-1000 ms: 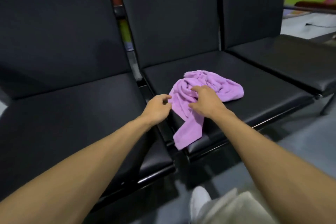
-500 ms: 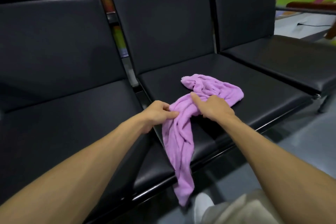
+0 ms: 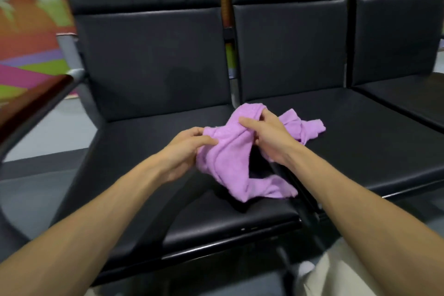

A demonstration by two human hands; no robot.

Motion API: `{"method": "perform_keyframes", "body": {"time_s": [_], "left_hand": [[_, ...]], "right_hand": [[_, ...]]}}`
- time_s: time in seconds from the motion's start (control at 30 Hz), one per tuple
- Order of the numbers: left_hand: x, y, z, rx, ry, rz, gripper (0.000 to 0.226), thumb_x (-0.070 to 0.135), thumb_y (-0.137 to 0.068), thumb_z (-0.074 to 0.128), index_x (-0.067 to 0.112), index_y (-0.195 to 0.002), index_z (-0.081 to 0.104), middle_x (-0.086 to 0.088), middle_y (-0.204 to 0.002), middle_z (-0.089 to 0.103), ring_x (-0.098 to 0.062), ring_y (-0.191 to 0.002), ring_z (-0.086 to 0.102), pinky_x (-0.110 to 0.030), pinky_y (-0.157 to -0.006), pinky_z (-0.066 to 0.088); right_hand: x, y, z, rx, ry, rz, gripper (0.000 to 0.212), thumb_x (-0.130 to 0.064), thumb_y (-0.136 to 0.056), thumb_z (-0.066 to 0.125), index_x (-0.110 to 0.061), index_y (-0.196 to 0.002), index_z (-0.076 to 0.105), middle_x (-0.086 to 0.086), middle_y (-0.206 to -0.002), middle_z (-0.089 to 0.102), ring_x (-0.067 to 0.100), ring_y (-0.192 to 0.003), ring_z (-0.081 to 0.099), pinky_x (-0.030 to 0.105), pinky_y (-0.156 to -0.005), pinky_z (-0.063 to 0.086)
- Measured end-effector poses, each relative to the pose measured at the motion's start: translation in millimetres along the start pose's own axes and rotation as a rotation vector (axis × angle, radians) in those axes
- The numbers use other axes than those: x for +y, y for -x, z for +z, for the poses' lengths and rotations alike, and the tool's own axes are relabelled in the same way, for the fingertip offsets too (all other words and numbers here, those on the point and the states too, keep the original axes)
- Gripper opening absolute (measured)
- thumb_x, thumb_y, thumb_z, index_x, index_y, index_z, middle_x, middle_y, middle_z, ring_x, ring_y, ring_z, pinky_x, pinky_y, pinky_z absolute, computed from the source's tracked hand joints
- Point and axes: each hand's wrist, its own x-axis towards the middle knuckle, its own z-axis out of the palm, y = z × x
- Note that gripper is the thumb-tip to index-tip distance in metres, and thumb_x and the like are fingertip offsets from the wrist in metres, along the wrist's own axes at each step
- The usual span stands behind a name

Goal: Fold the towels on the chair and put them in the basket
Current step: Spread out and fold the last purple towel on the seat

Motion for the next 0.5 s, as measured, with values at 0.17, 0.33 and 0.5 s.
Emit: {"method": "perform_keyframes", "body": {"time_s": [0.17,0.33,0.5], "left_hand": [[-33,31,-53,0.197,-0.183,-0.01,0.026,0.039,-0.085,0.067,0.013,-0.085,0.07,-0.005,-0.087,0.069,-0.019,-0.079,0.057,-0.03,-0.069,0.042],[-52,32,-70,0.281,-0.784,-0.121,0.029,0.03,-0.085,0.058,0.017,-0.06,0.061,0.002,-0.06,0.064,-0.014,-0.06,0.057,-0.024,-0.055,0.042],[-50,26,-80,0.22,-1.076,-0.248,0.008,0.028,-0.08,0.062,0.021,-0.078,0.065,0.002,-0.081,0.066,-0.012,-0.072,0.059,-0.025,-0.058,0.043]], "right_hand": [[14,4,43,-0.281,0.1,0.208,0.018,-0.023,-0.096,0.057,-0.01,-0.085,0.064,0.02,-0.074,0.059,0.023,-0.07,0.047,0.031,-0.065,0.037],[25,9,30,-0.423,0.621,0.456,0.022,-0.014,-0.084,0.073,-0.012,-0.07,0.056,0.005,-0.063,0.05,0.016,-0.062,0.051,0.026,-0.056,0.047],[20,15,10,-0.405,0.83,0.549,0.025,-0.021,-0.079,0.079,-0.01,-0.081,0.057,0.005,-0.071,0.061,0.016,-0.067,0.06,0.025,-0.055,0.051]]}}
